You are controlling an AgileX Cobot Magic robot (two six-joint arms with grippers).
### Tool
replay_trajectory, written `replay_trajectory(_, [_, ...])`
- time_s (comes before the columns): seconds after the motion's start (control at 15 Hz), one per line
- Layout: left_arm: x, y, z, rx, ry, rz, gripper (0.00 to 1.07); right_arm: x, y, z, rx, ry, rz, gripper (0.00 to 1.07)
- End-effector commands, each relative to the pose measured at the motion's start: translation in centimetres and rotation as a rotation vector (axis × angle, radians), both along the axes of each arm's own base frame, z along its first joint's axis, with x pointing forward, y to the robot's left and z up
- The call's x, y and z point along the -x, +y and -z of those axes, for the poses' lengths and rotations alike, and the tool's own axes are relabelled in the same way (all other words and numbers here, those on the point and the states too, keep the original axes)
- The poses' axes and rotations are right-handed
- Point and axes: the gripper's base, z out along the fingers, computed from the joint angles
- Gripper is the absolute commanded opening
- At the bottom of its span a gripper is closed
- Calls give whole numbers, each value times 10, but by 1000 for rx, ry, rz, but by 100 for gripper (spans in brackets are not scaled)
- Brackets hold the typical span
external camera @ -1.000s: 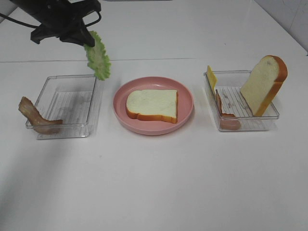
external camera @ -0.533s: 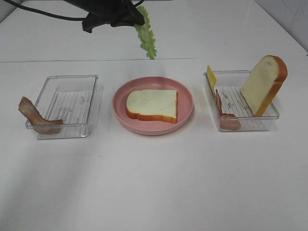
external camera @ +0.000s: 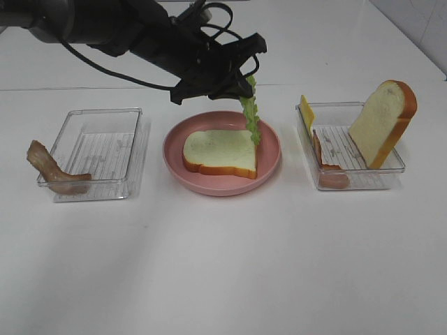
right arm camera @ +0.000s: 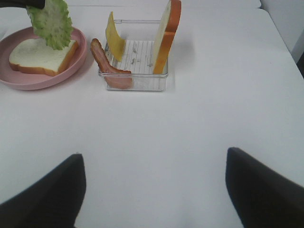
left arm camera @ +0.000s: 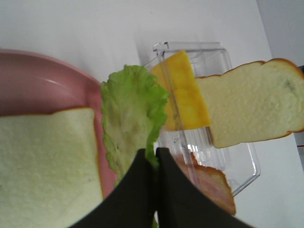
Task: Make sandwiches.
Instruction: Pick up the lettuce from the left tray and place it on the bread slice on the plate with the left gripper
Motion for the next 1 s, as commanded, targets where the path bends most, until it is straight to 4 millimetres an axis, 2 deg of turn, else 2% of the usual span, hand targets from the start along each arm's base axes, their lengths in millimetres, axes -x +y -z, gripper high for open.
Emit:
replay_trajectory(0.07, [1, -3, 16, -45, 12, 30, 0, 1, 0, 0, 5, -23, 4, 76])
replay_trajectory(0.33, [2, 2, 23, -175, -43, 105, 0, 1, 0, 0, 5, -23, 4, 76])
replay_trajectory(0.53, [3, 4, 24, -205, -38, 130, 2, 1, 0, 0, 5, -23, 4, 76])
replay_trajectory(0.73, [-2, 16, 23, -191, 9, 93, 24, 1, 0, 0, 5, -23, 4, 76])
replay_trajectory(0.8, [-5, 25, 23, -185, 37, 72, 40, 1, 0, 0, 5, -23, 4, 76])
replay_trajectory(0.87, [-7, 31, 24, -185, 54, 65, 49, 1, 0, 0, 5, -23, 4, 76])
replay_trajectory(1.0, [-8, 34, 24, -190, 62, 68, 54, 1, 0, 0, 5, -23, 4, 76])
